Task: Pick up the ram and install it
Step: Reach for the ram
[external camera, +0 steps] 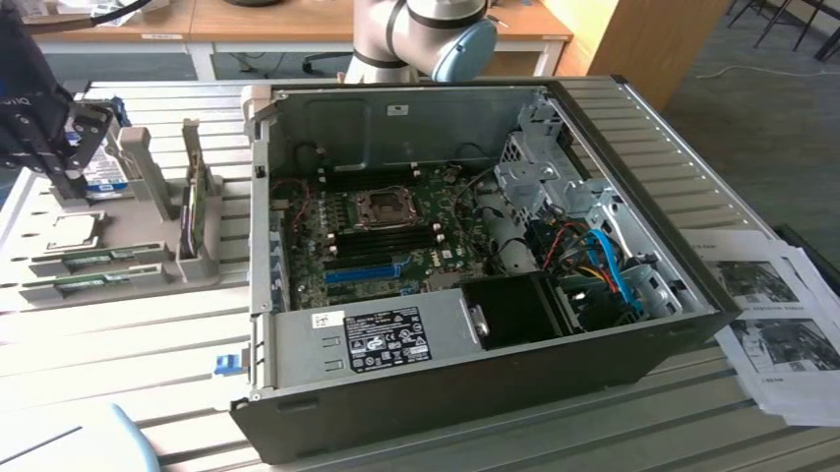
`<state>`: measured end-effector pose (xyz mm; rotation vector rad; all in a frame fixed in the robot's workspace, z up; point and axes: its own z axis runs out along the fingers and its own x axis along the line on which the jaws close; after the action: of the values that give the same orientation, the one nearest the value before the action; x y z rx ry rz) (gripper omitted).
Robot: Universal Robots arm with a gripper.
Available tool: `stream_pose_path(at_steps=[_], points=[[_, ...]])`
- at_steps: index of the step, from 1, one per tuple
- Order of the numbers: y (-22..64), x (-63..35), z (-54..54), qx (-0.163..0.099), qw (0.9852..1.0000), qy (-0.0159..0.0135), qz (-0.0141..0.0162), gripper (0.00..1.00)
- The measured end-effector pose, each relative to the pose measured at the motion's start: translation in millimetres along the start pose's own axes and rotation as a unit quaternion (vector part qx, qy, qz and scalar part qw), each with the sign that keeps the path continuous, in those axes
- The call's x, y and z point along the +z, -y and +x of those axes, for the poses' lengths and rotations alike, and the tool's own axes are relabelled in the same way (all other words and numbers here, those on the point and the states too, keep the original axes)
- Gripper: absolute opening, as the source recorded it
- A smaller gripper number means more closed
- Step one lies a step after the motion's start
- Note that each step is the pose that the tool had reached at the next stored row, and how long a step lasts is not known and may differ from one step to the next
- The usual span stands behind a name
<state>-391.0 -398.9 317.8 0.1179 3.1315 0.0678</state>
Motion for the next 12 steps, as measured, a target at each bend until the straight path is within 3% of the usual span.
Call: stream_pose_path(at_steps=[12], points=[[0.7, 17.0, 0.1, 0.0, 1.0, -0.0032, 0.0009, 0.09]])
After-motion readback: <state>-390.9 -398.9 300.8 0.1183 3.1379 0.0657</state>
